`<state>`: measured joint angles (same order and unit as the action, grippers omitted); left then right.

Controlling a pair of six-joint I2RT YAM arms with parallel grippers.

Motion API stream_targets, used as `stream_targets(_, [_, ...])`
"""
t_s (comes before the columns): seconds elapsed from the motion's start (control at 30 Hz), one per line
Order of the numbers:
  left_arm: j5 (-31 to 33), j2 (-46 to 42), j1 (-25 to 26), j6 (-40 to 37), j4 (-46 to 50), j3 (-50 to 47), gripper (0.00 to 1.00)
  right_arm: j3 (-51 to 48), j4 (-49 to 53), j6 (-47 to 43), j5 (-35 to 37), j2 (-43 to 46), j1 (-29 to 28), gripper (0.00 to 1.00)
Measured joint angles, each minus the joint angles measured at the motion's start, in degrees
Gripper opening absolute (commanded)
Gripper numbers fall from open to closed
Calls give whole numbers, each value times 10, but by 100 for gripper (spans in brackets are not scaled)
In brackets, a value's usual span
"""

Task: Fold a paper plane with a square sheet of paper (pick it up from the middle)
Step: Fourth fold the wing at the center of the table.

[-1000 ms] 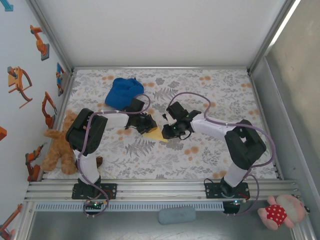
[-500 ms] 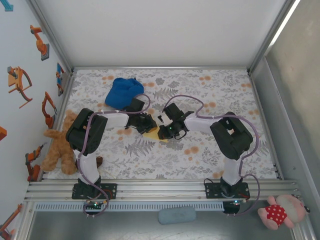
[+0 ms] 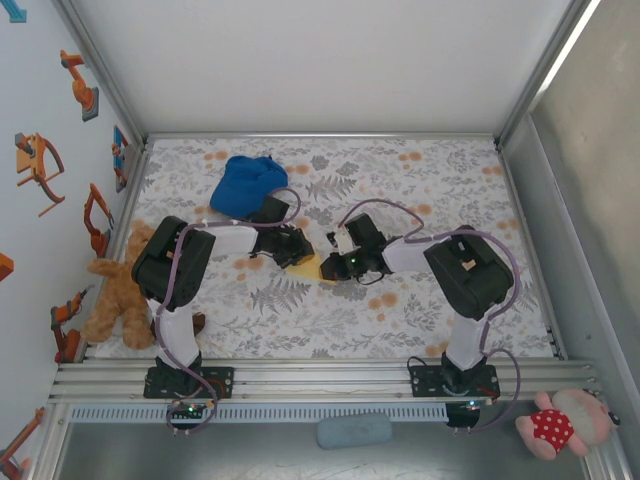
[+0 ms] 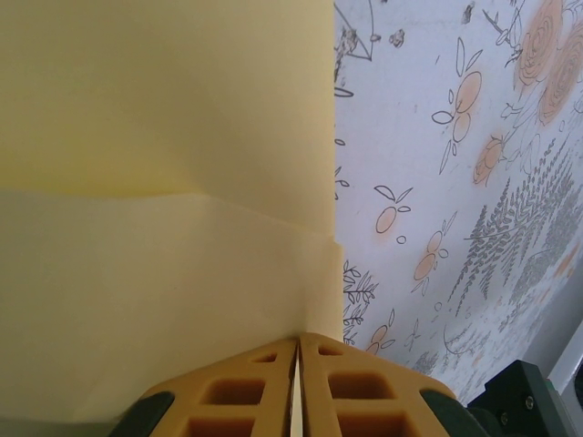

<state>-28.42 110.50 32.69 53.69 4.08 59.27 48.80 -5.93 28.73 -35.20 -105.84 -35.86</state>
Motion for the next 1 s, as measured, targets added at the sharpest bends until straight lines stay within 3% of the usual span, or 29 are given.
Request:
stream_targets(0.23, [-2,0,-1,-2,0,0,13,-77,-24,15,-14,55,23,2])
stream_targets(0.53, [-2,1,-1,-4,5,4,13,-61,78,9,6,111,24,0])
stream_targets(0.77, [-1,2,0,-4,12,9,13,45,82,4,7,47,8,0])
stream_targets(1.0, [-2,3,0,-5,15,11,13,74,81,4,10,-26,0,0])
